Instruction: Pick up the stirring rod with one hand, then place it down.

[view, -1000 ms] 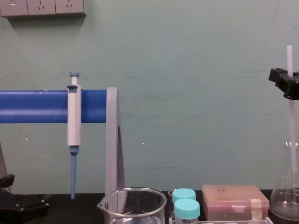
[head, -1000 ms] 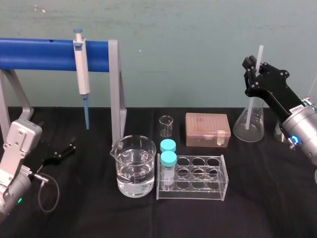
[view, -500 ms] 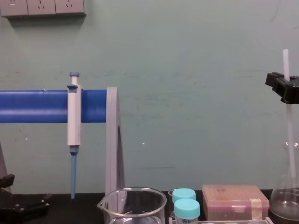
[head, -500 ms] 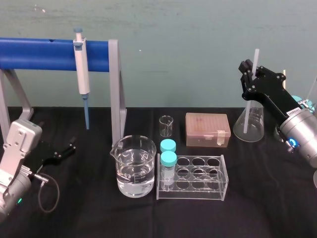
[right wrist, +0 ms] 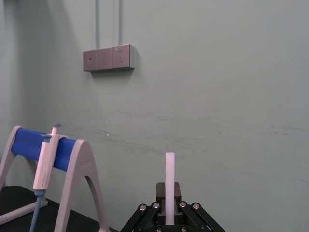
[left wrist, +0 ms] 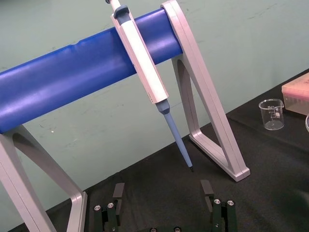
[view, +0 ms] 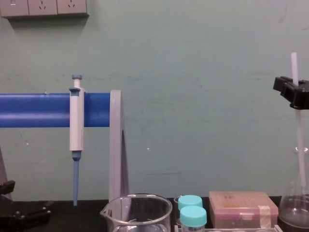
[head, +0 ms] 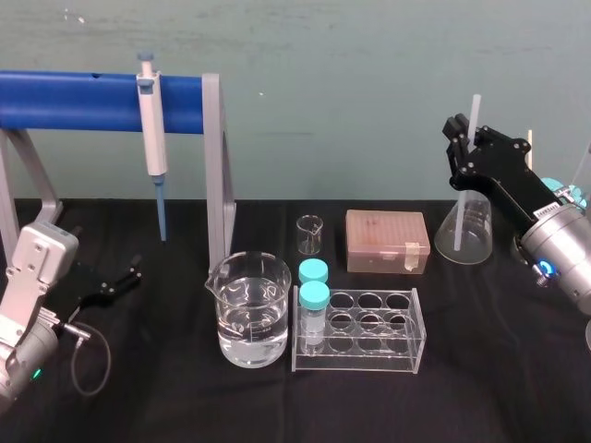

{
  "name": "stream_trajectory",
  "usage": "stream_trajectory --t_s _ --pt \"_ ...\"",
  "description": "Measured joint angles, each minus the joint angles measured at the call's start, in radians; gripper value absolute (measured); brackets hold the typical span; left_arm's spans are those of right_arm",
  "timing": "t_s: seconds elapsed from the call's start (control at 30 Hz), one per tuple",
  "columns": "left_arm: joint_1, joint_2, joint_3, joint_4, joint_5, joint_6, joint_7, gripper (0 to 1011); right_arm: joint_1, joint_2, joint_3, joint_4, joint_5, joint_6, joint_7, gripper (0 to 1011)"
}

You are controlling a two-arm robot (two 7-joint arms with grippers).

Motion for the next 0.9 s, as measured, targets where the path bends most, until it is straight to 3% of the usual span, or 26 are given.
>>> stream_trajectory --t_s 0.9 --pt "0.0 0.0 0.0 0.0 0.0 0.0 0.0 1000 -0.007 0.012 -0.012 -0.006 -0.003 0.002 0.011 66"
